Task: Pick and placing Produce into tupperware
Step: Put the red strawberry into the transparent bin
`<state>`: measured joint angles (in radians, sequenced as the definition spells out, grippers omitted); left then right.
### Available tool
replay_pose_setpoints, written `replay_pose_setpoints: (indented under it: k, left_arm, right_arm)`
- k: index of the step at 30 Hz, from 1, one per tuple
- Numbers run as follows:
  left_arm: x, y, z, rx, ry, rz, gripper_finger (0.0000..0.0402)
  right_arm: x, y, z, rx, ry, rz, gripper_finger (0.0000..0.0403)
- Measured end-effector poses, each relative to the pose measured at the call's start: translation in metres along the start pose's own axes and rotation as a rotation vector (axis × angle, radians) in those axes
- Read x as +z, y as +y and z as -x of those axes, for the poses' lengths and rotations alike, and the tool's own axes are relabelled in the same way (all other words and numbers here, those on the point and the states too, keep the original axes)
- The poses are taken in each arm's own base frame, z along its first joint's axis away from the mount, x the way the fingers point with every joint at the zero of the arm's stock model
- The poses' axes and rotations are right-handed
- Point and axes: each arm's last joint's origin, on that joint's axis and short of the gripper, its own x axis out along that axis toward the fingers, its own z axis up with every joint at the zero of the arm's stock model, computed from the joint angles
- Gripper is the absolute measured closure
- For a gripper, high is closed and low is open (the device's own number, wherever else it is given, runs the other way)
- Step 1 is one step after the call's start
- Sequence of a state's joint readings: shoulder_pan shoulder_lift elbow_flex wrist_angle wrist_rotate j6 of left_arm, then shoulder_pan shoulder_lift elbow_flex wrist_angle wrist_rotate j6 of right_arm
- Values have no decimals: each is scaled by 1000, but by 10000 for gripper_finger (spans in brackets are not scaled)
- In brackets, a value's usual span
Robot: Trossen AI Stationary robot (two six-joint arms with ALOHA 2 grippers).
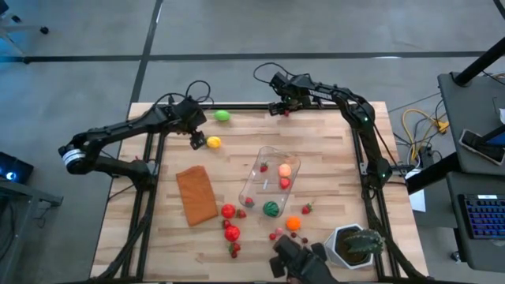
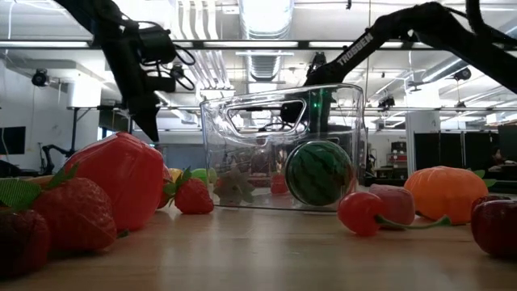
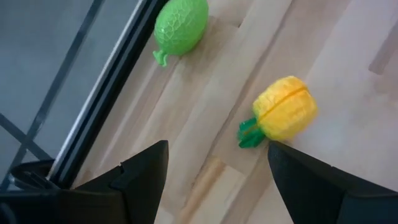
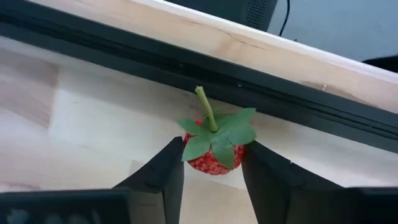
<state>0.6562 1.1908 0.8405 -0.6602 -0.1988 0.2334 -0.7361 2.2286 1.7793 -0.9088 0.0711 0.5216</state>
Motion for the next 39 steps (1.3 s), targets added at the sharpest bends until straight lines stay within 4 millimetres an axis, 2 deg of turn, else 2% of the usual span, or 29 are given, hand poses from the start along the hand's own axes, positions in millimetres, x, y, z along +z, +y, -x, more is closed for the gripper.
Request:
replay_pose_setpoints:
  k: [6, 10, 15, 20, 27, 33, 36, 39]
  left_arm:
    - [-11, -5, -20, -42, -47, -89, 141]
    - [-21, -14, -34, -148, -54, -204, 141]
    - [-23, -17, -48, -147, -85, -302, 141]
    - [-18, -20, -60, -182, -110, -341, 141]
    - [-16, -24, -77, -249, -72, -347, 141]
    - [-16, -27, -86, -262, -57, -348, 141]
    - [-16, -26, -86, -259, -65, -347, 141]
    - [-13, -25, -82, -248, -90, -345, 141]
  right_arm:
    - [-7, 13, 40, 55, -69, 42, 264]
    - [-19, 22, 87, 142, -135, 114, 264]
    - [-44, 29, 147, 220, -219, 219, 256]
    - [-66, 29, 191, 275, -285, 250, 232]
    - [-93, 29, 211, 225, -253, 211, 210]
    - [-117, 38, 213, 178, -172, 273, 217]
    - [-122, 41, 213, 153, -176, 271, 219]
    - [-126, 35, 211, 75, -153, 280, 214]
